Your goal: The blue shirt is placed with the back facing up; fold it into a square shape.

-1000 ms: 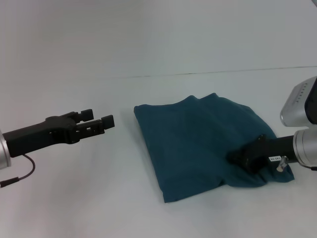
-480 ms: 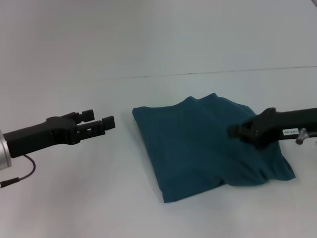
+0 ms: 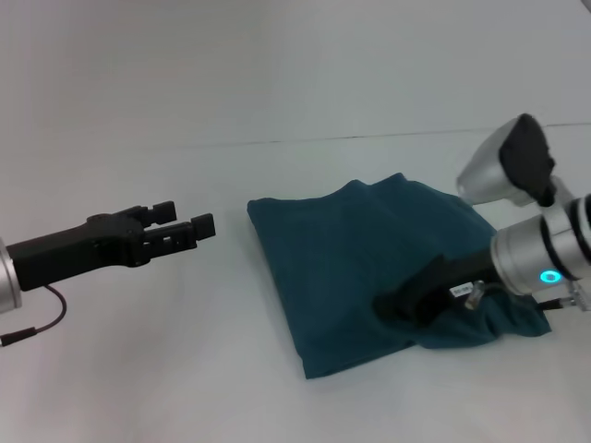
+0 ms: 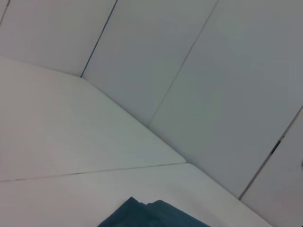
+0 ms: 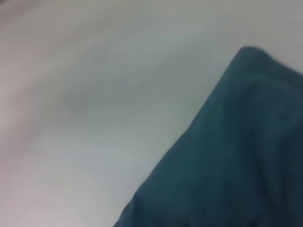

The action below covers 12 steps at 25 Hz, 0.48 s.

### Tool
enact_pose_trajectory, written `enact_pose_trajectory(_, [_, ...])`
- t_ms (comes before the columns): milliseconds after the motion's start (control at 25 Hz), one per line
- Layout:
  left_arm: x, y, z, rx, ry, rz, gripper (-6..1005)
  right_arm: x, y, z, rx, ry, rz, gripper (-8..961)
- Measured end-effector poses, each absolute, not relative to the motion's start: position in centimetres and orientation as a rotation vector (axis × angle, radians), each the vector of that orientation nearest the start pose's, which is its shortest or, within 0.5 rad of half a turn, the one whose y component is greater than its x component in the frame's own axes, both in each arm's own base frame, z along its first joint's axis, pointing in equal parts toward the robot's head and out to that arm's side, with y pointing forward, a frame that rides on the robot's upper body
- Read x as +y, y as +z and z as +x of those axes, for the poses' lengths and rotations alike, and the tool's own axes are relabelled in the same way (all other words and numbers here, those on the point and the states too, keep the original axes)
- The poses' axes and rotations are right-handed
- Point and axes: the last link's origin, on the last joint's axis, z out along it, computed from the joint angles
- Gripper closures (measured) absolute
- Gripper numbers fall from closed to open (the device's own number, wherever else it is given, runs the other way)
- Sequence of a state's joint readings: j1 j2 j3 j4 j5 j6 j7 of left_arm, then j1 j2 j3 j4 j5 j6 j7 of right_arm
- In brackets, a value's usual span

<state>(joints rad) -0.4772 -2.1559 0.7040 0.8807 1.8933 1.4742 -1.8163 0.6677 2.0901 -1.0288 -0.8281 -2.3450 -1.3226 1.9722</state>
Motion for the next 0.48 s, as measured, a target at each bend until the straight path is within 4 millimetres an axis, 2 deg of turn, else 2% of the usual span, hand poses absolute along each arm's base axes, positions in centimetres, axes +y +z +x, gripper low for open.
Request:
enact_pose_trajectory(280, [34.5, 1.8, -24.3, -1.047, -0.872, -2.463, 68, 38.0, -3.5, 23.8, 0.891, -0.090, -2.731, 946])
enact_pose_trajectory(400, [34.4, 1.7, -24.4, -1.045, -0.871, -2.464, 69, 37.7, -2.4, 23.6, 0.906, -0.037, -2.732, 946])
enact_pose_trajectory(480, [34.4, 1.7, -24.3, -1.041, -0.874, -2.466, 69, 37.6, -0.8, 23.4, 0.928, 0.018, -2.713, 946])
